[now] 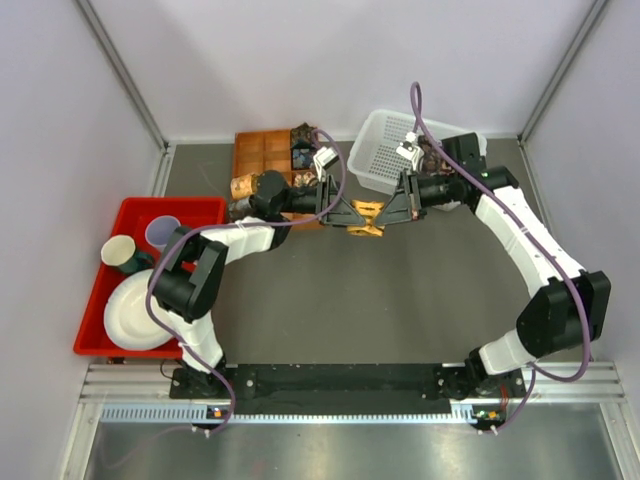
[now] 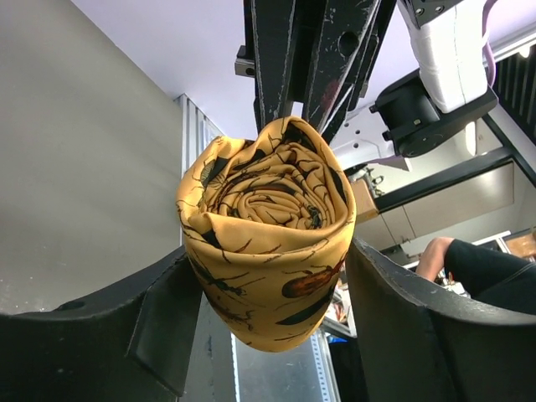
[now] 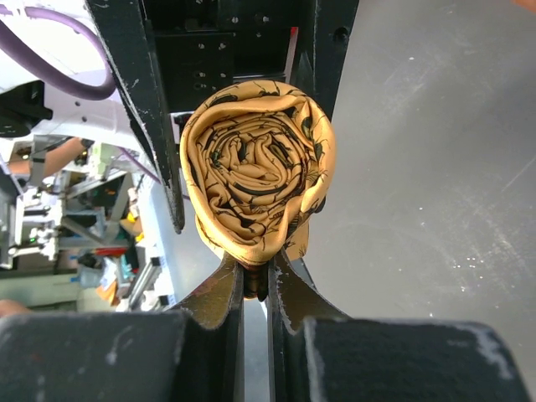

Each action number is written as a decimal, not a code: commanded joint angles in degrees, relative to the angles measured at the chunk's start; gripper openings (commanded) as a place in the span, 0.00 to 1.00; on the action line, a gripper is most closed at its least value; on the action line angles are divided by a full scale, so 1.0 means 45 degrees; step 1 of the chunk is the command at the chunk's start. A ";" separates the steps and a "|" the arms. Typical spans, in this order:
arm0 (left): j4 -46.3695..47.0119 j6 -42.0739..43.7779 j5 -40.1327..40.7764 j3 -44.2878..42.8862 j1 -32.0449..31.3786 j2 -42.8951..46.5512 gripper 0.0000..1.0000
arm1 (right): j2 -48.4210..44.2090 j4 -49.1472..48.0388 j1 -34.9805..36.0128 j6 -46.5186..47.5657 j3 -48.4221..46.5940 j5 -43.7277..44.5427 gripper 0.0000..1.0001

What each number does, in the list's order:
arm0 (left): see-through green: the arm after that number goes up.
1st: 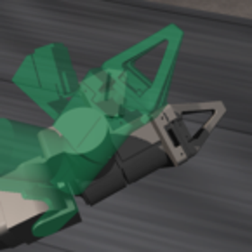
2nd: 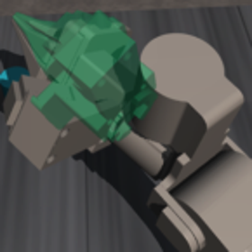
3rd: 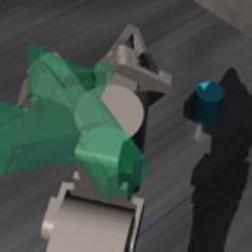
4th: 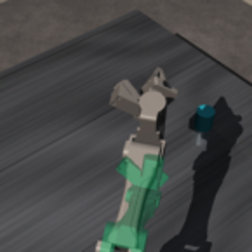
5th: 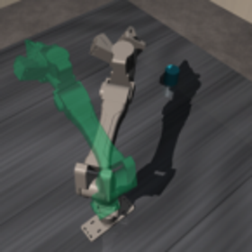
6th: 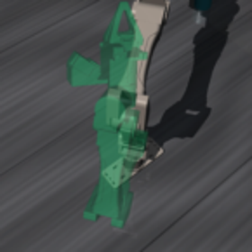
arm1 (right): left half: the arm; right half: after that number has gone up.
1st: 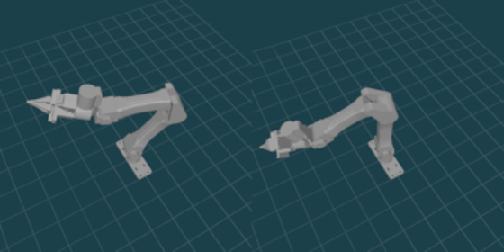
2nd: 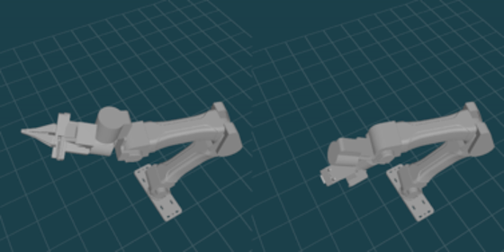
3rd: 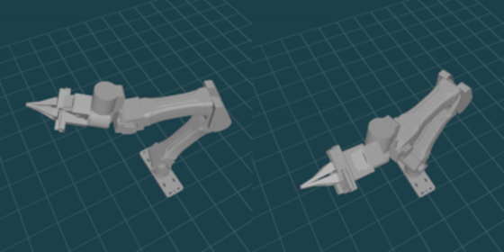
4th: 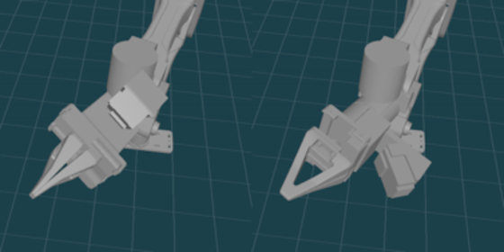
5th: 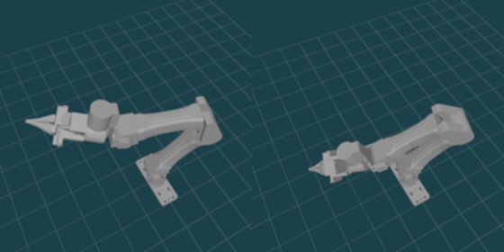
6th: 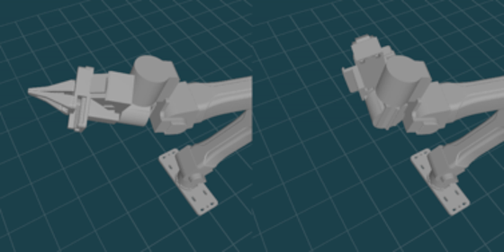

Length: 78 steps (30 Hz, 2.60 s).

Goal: Roll the ties
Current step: Place the tie in the storage box.

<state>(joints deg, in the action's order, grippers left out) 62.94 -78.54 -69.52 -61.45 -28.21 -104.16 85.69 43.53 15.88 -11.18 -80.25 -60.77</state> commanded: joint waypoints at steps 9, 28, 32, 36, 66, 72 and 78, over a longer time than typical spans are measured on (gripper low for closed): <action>0.0428 0.0071 -0.0333 -0.0895 -0.0314 -0.0154 0.49 | -0.0917 -0.0240 0.0163 0.0570 0.0157 0.1395 0.00; 0.0038 0.0227 -0.0509 -0.1305 -0.0450 -0.0330 0.47 | -0.1054 -0.0025 0.0221 0.0883 0.0294 0.2450 0.00; -0.0060 0.0364 -0.0431 -0.1266 -0.0431 -0.0291 0.24 | -0.1054 0.0034 0.0260 0.1019 0.0294 0.2490 0.00; -0.0177 0.0597 -0.0451 -0.1169 -0.0353 -0.0174 0.00 | -0.1034 0.0132 0.0260 0.1058 0.0235 0.2646 0.07; -3.3142 3.1278 0.6575 -1.2435 0.2595 -0.2086 0.00 | -0.1210 0.0933 -0.0013 0.2133 -0.0741 0.4676 0.99; -3.1957 3.2395 0.9470 -1.2419 0.2791 -0.2205 0.00 | -0.1152 0.0816 -0.0033 0.2133 -0.0702 0.4911 0.99; -3.1213 3.3059 1.0058 -1.2594 0.2752 -0.2946 0.00 | -0.1093 0.0737 -0.0052 0.2114 -0.0741 0.5145 0.99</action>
<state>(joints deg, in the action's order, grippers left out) -75.05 64.49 -26.96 -116.22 -15.46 -115.90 81.71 47.86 15.94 -2.55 -80.75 -38.76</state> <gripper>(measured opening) 0.572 0.987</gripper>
